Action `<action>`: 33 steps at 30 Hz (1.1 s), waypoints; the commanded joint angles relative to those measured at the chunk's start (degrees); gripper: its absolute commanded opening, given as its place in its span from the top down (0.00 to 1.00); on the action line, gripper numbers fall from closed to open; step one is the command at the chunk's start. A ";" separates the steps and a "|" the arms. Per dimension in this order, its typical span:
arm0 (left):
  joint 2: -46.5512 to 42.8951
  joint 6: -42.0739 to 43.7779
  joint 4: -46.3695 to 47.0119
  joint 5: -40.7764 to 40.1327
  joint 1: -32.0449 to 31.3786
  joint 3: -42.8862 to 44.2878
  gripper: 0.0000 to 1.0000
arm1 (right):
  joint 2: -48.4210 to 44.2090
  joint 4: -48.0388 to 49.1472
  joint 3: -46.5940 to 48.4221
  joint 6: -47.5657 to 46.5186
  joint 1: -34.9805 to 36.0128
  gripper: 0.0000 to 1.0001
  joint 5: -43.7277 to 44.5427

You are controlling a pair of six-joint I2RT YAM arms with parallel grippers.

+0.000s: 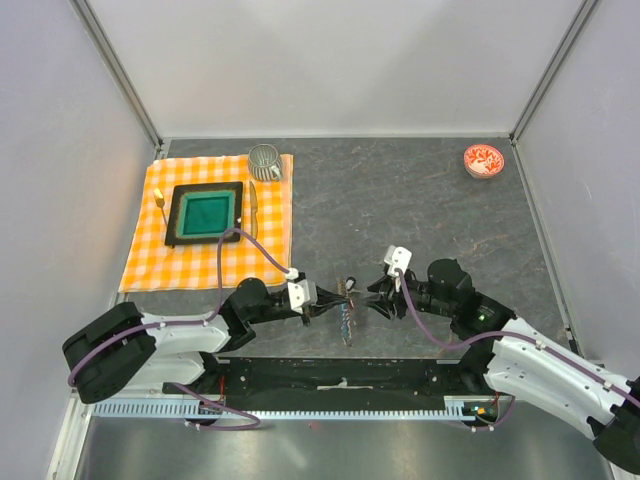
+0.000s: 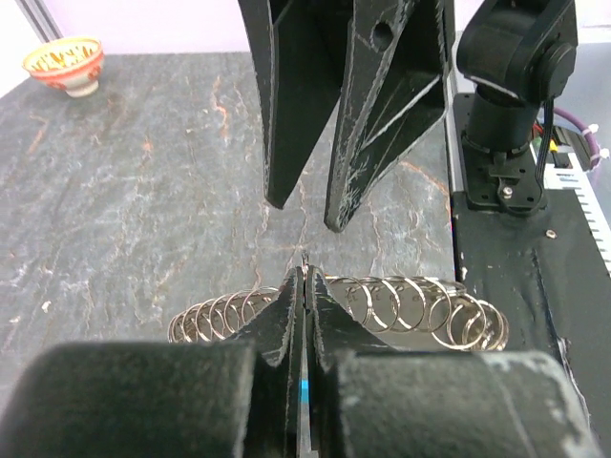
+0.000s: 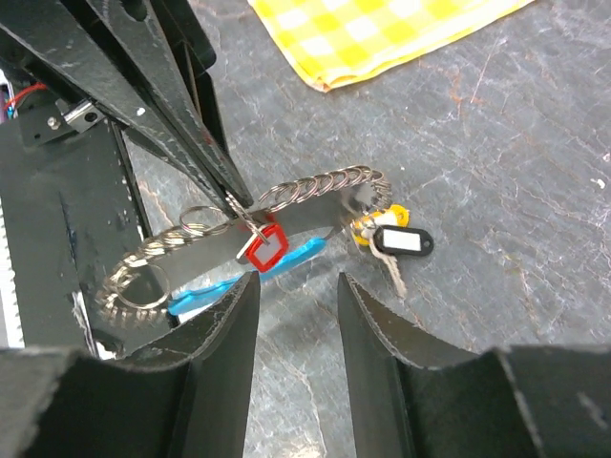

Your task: Put the keys on the keyring

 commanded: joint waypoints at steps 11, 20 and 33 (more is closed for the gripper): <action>-4.77 4.87 1.45 4.17 -0.12 4.09 0.98 | -2.25 18.04 -3.89 2.96 -2.47 0.54 -8.70; -7.40 8.04 -4.71 3.99 -0.12 6.03 0.98 | -1.55 15.22 -3.10 0.68 -2.47 0.56 -11.43; -8.37 7.51 -5.33 6.72 -0.12 6.29 0.98 | -0.49 15.22 -2.75 -0.46 -2.47 0.66 -11.78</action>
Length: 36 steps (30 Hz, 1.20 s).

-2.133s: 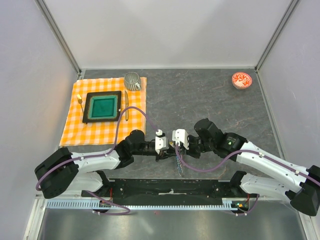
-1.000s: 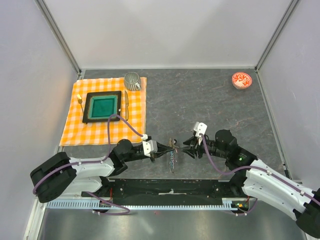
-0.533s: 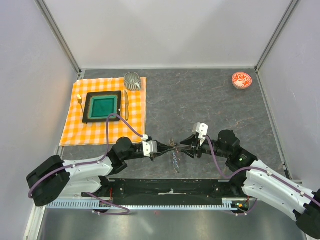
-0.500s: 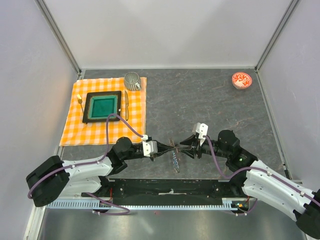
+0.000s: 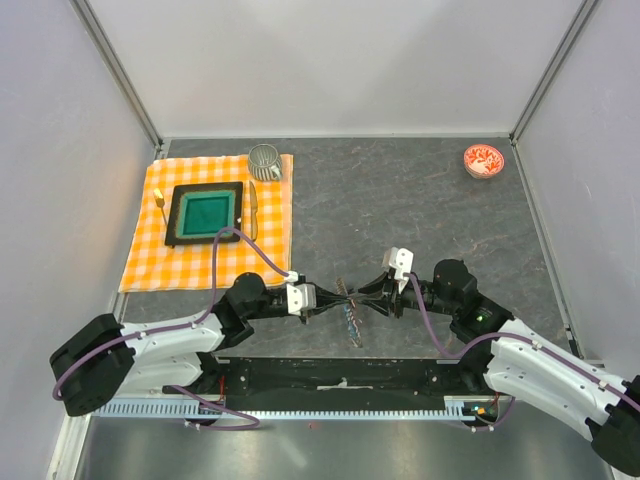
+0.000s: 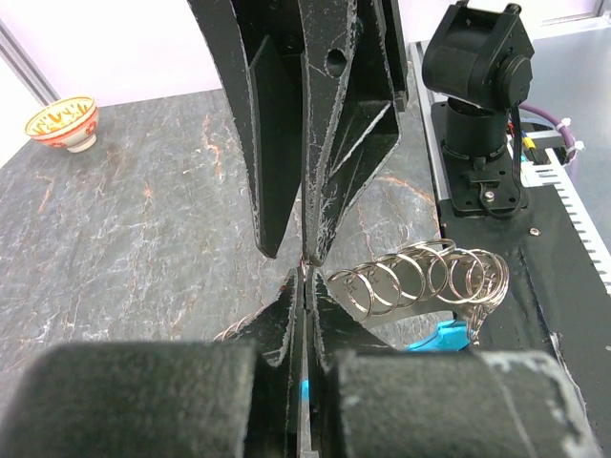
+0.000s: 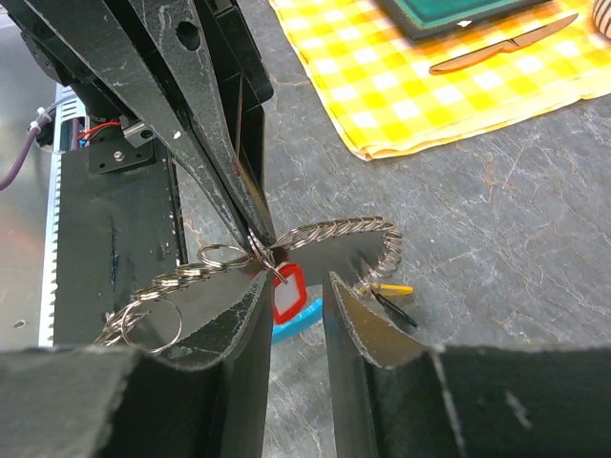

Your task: Put the keys on the keyring

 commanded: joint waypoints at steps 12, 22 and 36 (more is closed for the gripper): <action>-2.80 2.27 2.25 2.79 -0.12 2.75 0.98 | 0.86 2.27 0.92 -1.87 -0.13 0.63 -5.18; -3.77 2.35 2.25 2.61 -0.12 2.93 0.98 | 0.95 2.27 0.66 -1.52 -0.13 0.93 -5.45; -1.58 1.13 9.62 4.19 -0.21 3.90 0.98 | 5.79 3.58 2.15 -0.29 -0.13 1.00 -9.39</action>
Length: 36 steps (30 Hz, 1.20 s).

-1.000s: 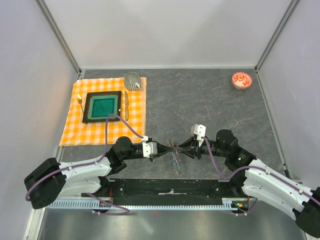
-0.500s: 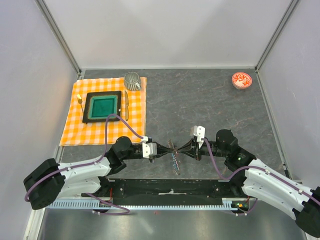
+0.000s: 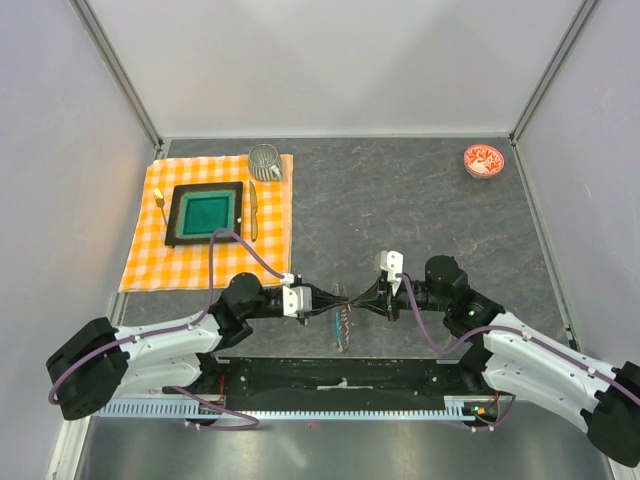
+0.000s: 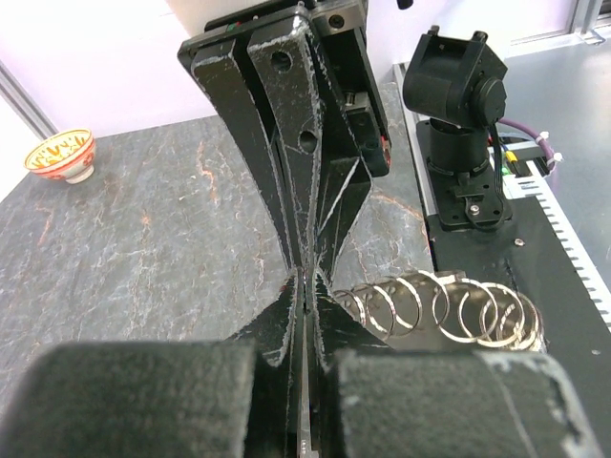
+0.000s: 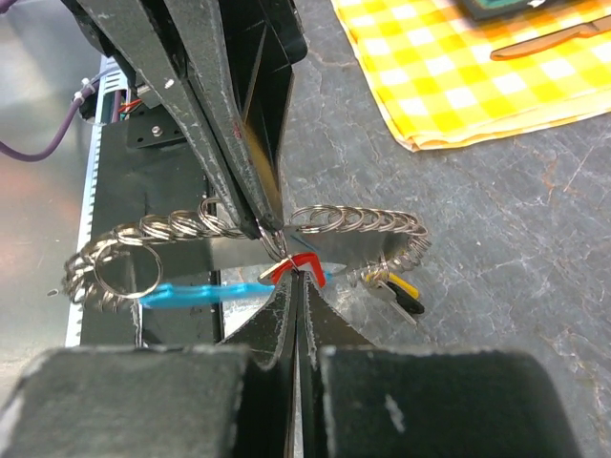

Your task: Put the keys on the keyring

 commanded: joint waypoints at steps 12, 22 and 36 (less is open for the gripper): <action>5.73 -1.33 16.02 -0.60 -0.12 1.97 0.98 | -3.69 -3.41 2.48 -0.18 -0.13 0.73 5.39; 5.73 -1.86 17.25 -2.81 -0.12 0.82 0.98 | -6.87 -0.61 0.11 0.96 -0.13 0.67 5.31; 6.26 -3.09 19.45 -2.19 -0.12 0.21 0.98 | -5.02 5.11 0.20 -0.36 -0.13 0.67 3.38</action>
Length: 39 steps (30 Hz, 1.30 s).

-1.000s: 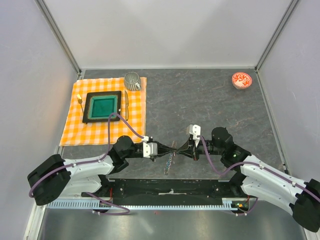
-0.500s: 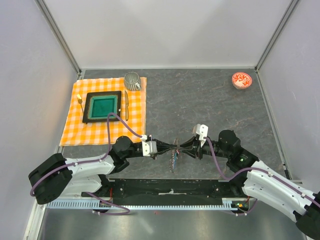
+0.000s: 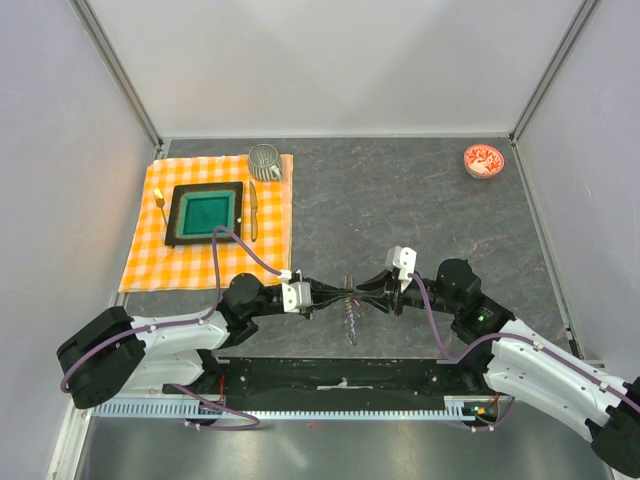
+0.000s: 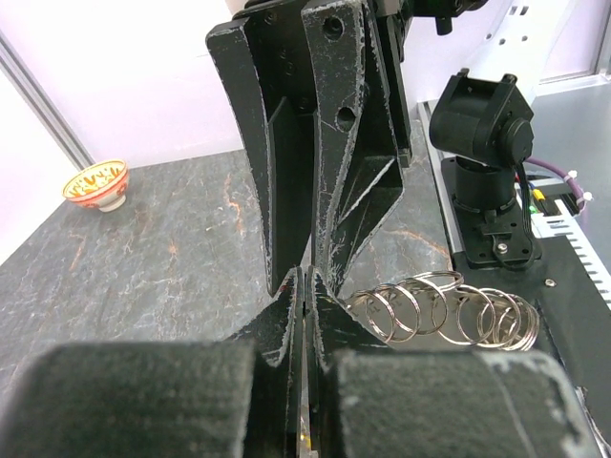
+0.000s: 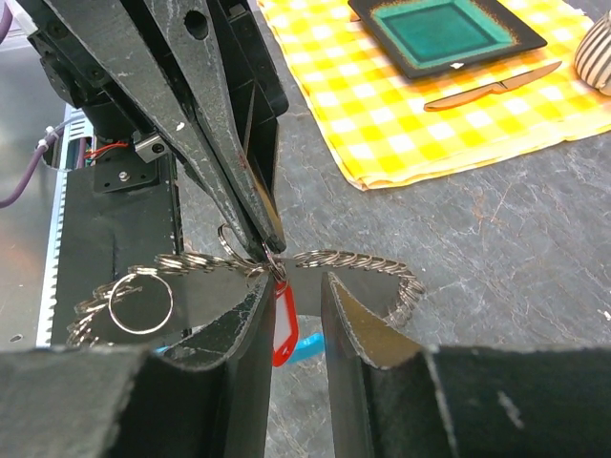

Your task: Put the keys on the keyring

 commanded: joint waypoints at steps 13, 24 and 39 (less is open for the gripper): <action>-0.87 -1.46 5.77 -2.35 -0.12 -1.50 0.96 | -0.59 -3.27 3.58 -2.66 0.17 1.00 0.94; 3.78 -6.63 12.67 -7.10 -0.12 -6.86 0.98 | 6.35 -20.33 13.51 -7.06 0.17 1.00 3.76; -18.68 -21.12 -22.41 -32.18 -0.12 -9.59 0.54 | 19.17 -10.22 7.18 4.90 5.79 0.52 10.51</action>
